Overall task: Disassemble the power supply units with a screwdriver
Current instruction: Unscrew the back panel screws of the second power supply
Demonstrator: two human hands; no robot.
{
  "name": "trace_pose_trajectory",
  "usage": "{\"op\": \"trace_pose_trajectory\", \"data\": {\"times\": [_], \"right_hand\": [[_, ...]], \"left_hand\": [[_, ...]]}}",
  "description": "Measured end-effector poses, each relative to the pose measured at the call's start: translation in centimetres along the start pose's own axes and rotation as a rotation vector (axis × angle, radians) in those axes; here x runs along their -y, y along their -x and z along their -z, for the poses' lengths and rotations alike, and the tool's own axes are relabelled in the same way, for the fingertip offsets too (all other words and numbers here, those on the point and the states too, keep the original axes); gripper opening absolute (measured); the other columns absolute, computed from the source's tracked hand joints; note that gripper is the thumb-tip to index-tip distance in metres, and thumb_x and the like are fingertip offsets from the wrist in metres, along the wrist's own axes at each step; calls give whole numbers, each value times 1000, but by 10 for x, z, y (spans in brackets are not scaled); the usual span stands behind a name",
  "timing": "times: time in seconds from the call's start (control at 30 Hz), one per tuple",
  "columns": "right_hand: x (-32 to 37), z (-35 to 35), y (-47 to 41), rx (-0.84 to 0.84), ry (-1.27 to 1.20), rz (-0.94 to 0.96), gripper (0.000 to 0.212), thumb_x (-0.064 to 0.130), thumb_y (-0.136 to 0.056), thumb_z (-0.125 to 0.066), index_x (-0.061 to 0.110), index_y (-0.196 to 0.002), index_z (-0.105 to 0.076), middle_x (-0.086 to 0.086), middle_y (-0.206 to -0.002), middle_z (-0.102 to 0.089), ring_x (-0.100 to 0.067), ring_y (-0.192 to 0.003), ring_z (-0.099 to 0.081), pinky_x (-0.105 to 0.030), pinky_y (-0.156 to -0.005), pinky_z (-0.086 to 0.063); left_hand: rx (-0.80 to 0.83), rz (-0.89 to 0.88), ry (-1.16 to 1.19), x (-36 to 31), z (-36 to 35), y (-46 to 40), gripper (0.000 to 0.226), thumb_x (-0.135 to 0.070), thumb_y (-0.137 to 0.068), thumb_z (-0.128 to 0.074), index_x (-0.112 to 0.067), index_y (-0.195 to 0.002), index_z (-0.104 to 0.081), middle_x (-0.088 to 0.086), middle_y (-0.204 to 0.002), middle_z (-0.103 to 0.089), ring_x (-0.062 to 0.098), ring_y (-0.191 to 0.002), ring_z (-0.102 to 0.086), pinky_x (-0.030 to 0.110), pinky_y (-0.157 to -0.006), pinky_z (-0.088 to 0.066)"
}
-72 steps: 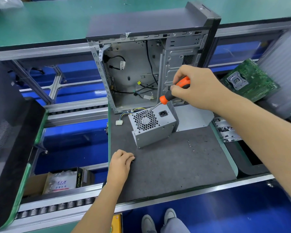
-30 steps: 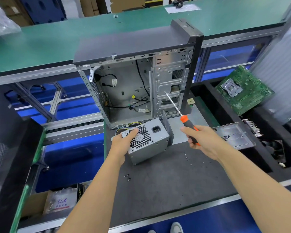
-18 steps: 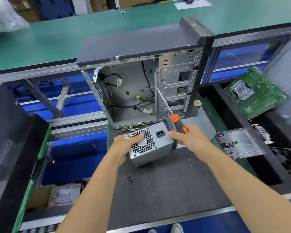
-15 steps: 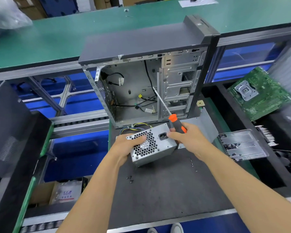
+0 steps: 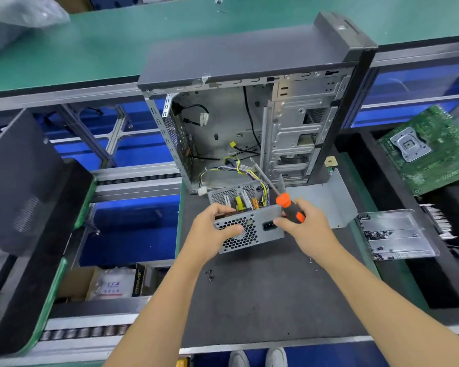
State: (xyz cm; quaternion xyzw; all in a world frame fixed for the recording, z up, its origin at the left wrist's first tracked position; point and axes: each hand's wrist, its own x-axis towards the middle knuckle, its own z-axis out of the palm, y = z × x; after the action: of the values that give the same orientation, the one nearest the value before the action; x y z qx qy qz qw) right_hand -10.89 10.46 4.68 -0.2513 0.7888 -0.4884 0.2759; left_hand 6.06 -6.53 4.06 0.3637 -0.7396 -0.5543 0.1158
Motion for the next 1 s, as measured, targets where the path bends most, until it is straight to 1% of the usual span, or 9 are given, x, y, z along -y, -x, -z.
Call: {"op": "trace_pose_trajectory", "data": {"times": [0.13, 0.3, 0.4, 0.6, 0.67, 0.73, 0.8, 0.93, 1.0], "right_hand": [[-29, -10, 18, -36, -24, -32, 20, 23, -80, -80, 31, -80, -62, 0, -76, -63, -9, -63, -46, -21, -59, -38], [-56, -18, 39, -39, -9, -64, 22, 21, -79, -81, 35, -80, -64, 6, -74, -62, -14, -68, -47, -19, -61, -39], [-65, -20, 47, -28, 7, -77, 19, 20, -80, -80, 31, -83, -66, 4, -78, -65, -23, -76, -54, -20, -62, -43], [-69, -14, 47, -3, 45, -30, 17, 29, -81, -79, 37, -83, -65, 12, -77, -65, -4, -64, -47, -11, -58, -40], [-74, -7, 47, -6, 63, -30, 16, 40, -80, -78, 31, -83, -64, 9, -70, -62, -5, -59, -41, -13, -55, -37], [-78, -1, 47, -23, 100, -57, 29, 52, -81, -72, 26, -79, -59, 9, -59, -49, -6, -55, -36, -15, -50, -34], [-80, 4, 45, -42, 105, -91, 35, 58, -83, -63, 26, -74, -51, 11, -55, -39, -7, -52, -35, -16, -48, -33], [-88, 4, 53, -63, 180, -93, 28, 47, -95, -48, 27, -75, -49, 9, -56, -41, -9, -54, -37, -20, -50, -35], [-95, -1, 65, -117, 237, -92, 28, 40, -96, -49, 24, -74, -49, 4, -59, -44, -13, -57, -40, -27, -55, -39]], "left_hand": [[8, -7, -125, 19, -10, 13, 41, -36, -69, -90, -52, -94, -62, -17, -107, -66, -5, -104, -58, 18, -84, -41], [24, -58, -247, 44, -24, 32, 50, -29, -74, -88, -63, -89, -54, -19, -110, -61, -5, -110, -53, 10, -89, -38], [34, -70, -278, 54, -31, 38, 47, -24, -77, -86, -54, -93, -54, -15, -111, -59, -2, -109, -54, 11, -91, -38], [12, -55, -289, 62, -36, 44, 44, -25, -82, -81, -53, -102, -54, -13, -108, -53, -15, -105, -46, -2, -85, -31], [41, -46, -310, 61, -35, 43, 43, -29, -82, -81, -56, -99, -51, -16, -107, -51, -13, -104, -46, -1, -84, -33], [62, -46, -333, 58, -34, 41, 43, -38, -78, -82, -58, -100, -50, -19, -108, -48, -10, -106, -46, 4, -86, -34], [61, -54, -351, 56, -36, 41, 45, -49, -74, -81, -56, -107, -51, -22, -110, -46, -2, -110, -46, 16, -93, -38], [-1, -132, -430, 44, -43, 40, 49, -57, -76, -77, -40, -119, -60, -32, -105, -48, 5, -106, -41, 32, -96, -40], [-45, -202, -499, 38, -46, 39, 50, -55, -77, -78, -32, -119, -66, -27, -104, -58, 10, -103, -44, 38, -97, -41]]}}
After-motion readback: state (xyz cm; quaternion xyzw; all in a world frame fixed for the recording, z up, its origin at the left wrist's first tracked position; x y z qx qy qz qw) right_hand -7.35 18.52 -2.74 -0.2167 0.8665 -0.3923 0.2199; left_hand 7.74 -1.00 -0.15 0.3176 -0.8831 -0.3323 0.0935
